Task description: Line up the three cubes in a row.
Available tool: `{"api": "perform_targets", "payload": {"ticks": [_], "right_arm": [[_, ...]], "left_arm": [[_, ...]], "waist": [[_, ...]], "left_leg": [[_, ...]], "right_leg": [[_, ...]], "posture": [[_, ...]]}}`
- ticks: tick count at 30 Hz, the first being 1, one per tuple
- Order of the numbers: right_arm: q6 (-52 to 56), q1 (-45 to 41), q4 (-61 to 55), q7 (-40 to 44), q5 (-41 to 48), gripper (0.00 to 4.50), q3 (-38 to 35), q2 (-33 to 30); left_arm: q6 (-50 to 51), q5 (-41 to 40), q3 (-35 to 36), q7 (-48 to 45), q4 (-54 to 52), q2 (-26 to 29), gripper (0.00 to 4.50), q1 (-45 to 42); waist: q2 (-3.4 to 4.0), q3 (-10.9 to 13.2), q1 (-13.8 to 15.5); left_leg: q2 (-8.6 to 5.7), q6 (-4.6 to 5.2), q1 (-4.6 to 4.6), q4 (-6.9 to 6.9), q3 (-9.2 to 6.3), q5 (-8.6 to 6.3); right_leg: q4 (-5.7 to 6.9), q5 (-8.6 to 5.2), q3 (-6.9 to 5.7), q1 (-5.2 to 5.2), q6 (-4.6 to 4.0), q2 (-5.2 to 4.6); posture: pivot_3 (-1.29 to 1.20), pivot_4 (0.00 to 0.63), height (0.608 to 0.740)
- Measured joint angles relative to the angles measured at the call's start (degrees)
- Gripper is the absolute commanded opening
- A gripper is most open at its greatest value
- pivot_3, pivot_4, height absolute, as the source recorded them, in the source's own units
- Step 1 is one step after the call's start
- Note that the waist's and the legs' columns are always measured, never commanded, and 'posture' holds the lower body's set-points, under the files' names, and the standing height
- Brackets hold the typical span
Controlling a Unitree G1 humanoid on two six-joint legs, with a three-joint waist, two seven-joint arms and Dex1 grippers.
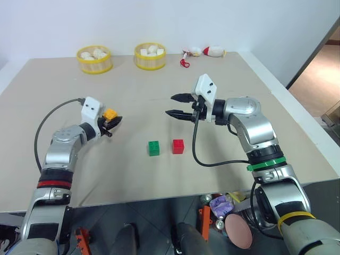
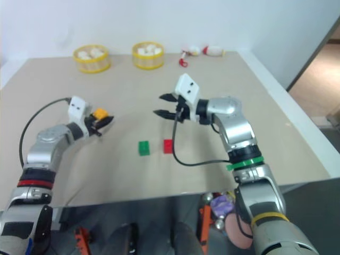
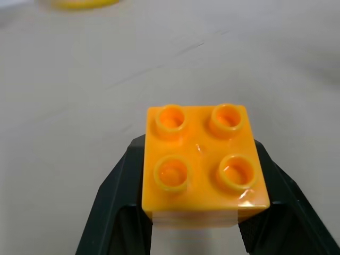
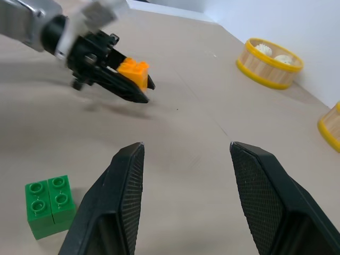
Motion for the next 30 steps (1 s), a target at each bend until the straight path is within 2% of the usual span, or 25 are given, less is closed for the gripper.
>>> {"api": "perform_targets", "payload": {"ticks": [4,9,19,30], "right_arm": [[0.0,0.0,0.0,0.0,0.0,2.65,0.0,-0.2],[0.0,0.0,-0.1,0.0,0.0,2.65,0.0,-0.7],[1.3,0.2,-2.4,0.0,0.2,2.65,-0.5,-1.8],[2.9,0.8,-4.3,-0.1,0.8,2.65,-0.5,-2.7]], "left_arm": [[0.3,-4.1,-0.9,-11.5,-3.5,2.6,1.52,3.3],[-0.2,-5.7,-3.0,-21.4,-4.7,5.3,1.52,4.8],[-4.9,-4.1,-7.3,-29.3,-0.6,5.3,1.52,3.1],[-16.3,1.3,-12.7,-35.0,8.3,2.9,1.52,0.3]], "waist": [[0.0,0.0,0.0],[0.0,0.0,0.0],[0.01,0.0,0.0],[0.01,0.0,0.1]], "left_leg": [[0.01,0.0,0.0,-0.1,-0.03,0.0],[0.0,0.01,0.0,-0.11,-0.02,0.0],[0.01,0.01,0.0,-0.11,-0.02,0.01],[0.0,0.01,0.0,-0.13,-0.03,0.01]], "right_leg": [[0.0,-0.07,-0.02,-0.04,-0.08,0.02],[0.0,-0.12,-0.02,-0.04,-0.06,0.01],[0.01,-0.14,-0.02,-0.05,-0.08,0.01],[0.01,-0.16,-0.03,-0.05,-0.09,0.02]], "posture": [[0.0,0.15,0.74],[0.0,0.15,0.74],[0.0,0.15,0.74],[0.0,0.15,0.74]]}}
